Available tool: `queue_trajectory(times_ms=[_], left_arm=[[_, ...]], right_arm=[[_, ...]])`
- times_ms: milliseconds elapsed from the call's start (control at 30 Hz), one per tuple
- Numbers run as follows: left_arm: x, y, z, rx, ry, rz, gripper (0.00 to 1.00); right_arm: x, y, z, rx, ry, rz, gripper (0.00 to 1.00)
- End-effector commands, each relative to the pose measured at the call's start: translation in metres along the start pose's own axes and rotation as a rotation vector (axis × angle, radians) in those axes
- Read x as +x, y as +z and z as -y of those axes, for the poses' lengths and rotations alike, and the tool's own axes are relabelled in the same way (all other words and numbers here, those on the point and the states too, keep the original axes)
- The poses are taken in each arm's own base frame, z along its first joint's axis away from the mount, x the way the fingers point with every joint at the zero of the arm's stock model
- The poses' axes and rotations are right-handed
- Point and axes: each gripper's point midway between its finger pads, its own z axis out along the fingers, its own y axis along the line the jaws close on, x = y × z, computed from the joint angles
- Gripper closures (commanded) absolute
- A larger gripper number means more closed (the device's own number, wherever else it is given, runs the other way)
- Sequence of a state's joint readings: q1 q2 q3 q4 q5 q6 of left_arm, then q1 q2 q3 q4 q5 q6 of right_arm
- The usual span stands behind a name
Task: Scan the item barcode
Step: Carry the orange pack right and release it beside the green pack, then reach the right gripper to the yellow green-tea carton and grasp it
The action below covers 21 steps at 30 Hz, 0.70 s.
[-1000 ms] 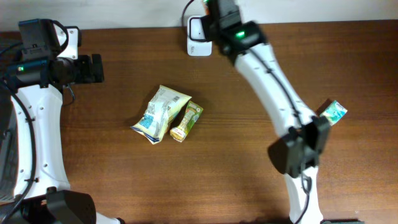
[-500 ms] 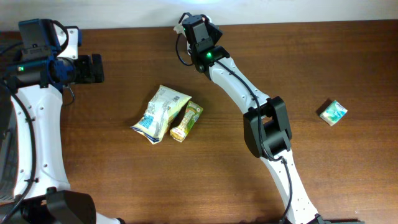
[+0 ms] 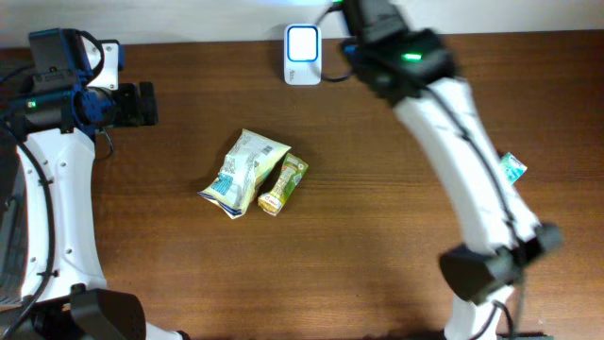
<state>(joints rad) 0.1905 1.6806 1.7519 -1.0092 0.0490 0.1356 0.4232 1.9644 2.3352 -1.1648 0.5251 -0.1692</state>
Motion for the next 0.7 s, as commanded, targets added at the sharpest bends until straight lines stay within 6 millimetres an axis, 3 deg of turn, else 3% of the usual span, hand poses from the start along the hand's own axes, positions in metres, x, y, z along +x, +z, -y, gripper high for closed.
queue_trajectory(times_ms=[0,100,200,300,367,400,500,567,633,667], left_arm=[[0.000,0.003,0.000,0.009,0.012,-0.002,0.01],[0.000,0.003,0.000,0.009,0.012,-0.002,0.01],[0.000,0.003,0.000,0.009,0.012,-0.002,0.01],[0.000,0.003,0.000,0.009,0.012,-0.002,0.01],[0.000,0.003,0.000,0.009,0.012,-0.002,0.01],[0.000,0.003,0.000,0.009,0.012,-0.002,0.01],[0.000,0.003,0.000,0.009,0.012,-0.002,0.01],[0.000,0.003,0.000,0.009,0.012,-0.002,0.01],[0.000,0.003,0.000,0.009,0.012,-0.002,0.01],[0.000,0.003,0.000,0.009,0.012,-0.002,0.01]], right_arm=[[0.068,0.000,0.047,0.081,0.388,-0.227,0.96],[0.159,0.007,0.094,0.218,0.615,-0.550,0.96],[0.216,0.035,0.106,0.190,0.736,-0.737,0.96],[0.273,0.079,0.095,0.112,0.869,-0.857,0.96],[0.304,0.113,0.072,0.012,0.903,-0.871,0.96],[0.320,0.124,0.065,0.015,0.912,-0.880,0.91],[0.354,0.135,0.055,0.025,0.931,-0.918,0.52],[0.364,0.130,0.061,0.030,0.955,-0.941,0.47],[0.348,0.126,0.059,-0.100,0.919,-0.919,0.47],[0.326,0.119,0.058,-0.208,0.896,-0.885,0.47]])
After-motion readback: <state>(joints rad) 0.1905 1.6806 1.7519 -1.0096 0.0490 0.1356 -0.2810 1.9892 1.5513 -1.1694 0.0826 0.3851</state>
